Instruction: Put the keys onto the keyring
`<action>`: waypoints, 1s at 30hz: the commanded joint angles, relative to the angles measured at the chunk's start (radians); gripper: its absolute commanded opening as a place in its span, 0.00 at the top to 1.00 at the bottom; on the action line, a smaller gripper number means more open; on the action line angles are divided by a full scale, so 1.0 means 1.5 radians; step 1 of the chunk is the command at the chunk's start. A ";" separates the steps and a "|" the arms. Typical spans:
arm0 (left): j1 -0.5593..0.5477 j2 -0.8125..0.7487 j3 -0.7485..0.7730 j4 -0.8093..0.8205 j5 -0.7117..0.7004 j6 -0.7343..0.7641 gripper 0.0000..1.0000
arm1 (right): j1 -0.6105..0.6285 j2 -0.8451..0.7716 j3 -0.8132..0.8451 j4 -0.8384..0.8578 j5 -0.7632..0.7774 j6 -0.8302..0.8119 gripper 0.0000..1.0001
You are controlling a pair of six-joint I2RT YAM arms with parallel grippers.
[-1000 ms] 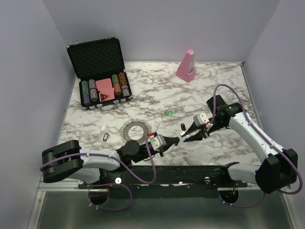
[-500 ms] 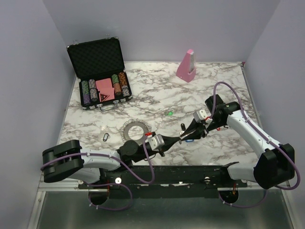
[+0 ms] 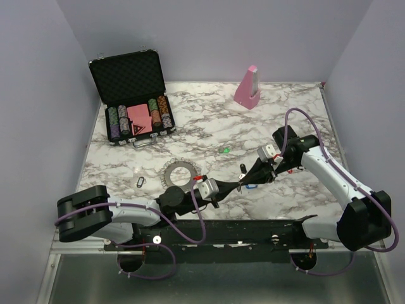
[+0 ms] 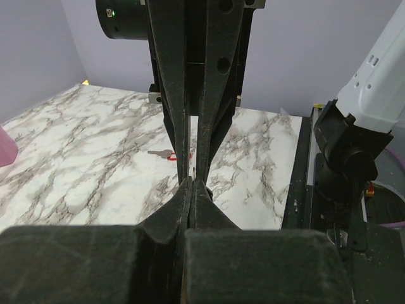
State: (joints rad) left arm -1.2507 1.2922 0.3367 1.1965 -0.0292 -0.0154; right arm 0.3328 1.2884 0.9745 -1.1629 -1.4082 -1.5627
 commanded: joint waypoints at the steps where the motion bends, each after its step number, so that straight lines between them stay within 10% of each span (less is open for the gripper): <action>1: -0.002 0.008 0.015 0.021 0.003 -0.007 1.00 | 0.000 -0.007 0.006 -0.009 -0.034 -0.002 0.82; 20: -0.002 0.000 0.004 0.013 -0.025 -0.009 0.99 | 0.000 -0.017 0.019 0.004 0.019 0.039 0.99; 25: -0.002 -0.098 -0.056 -0.060 -0.041 0.006 0.49 | 0.000 -0.031 0.062 -0.047 0.144 0.010 0.99; 30: 0.000 -0.233 -0.067 -0.277 -0.010 0.048 0.36 | 0.003 -0.041 0.106 -0.105 0.272 -0.031 0.99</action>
State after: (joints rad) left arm -1.2507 1.0855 0.2398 1.0611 -0.0635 -0.0032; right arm 0.3328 1.2556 1.0782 -1.2217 -1.1866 -1.5467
